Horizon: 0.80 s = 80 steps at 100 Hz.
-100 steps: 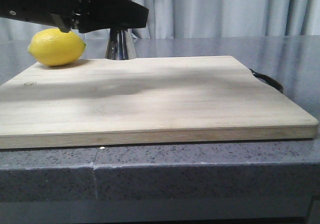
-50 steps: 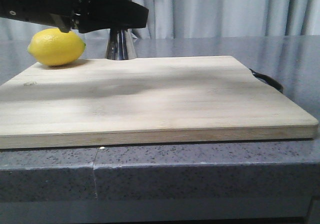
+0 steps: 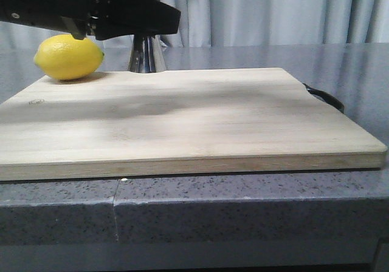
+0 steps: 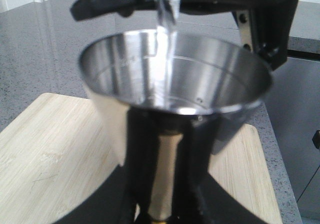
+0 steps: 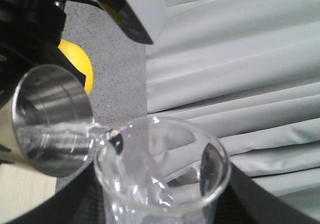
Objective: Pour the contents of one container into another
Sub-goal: 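Tilt the beaker with the right gripper, pouring liquid into the jigger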
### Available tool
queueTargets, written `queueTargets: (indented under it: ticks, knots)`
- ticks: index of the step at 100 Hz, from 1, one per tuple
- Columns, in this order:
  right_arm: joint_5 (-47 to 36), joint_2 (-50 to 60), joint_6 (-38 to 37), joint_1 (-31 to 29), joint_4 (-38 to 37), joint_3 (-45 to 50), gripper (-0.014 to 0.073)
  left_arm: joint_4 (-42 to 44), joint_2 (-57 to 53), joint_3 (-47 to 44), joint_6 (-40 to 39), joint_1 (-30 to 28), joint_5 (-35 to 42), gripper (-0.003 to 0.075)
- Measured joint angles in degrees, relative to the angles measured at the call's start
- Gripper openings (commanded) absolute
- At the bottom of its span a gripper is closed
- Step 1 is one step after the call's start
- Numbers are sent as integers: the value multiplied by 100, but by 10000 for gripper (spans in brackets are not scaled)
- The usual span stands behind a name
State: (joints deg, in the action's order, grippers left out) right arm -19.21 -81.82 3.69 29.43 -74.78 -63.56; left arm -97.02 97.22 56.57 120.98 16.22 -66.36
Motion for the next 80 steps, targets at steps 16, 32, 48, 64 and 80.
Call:
queueTargets:
  ticks: [16,32,48,64,80]
  knots:
    - [0,0,0,0,-122,0,234,0,0,0,0,0,0,-19]
    - [0,0,0,0,-167,0,234,0,0,0,0,0,0,-19]
    - [60,0,0,0,-277,0,234,0,0,0,0,0,0,-19]
    - [84,0,0,0,-313,0,234,0,0,0,0,0,0,-19]
    - [84,0,0,0,-365,0,234,0,0,0,0,0,0,-19]
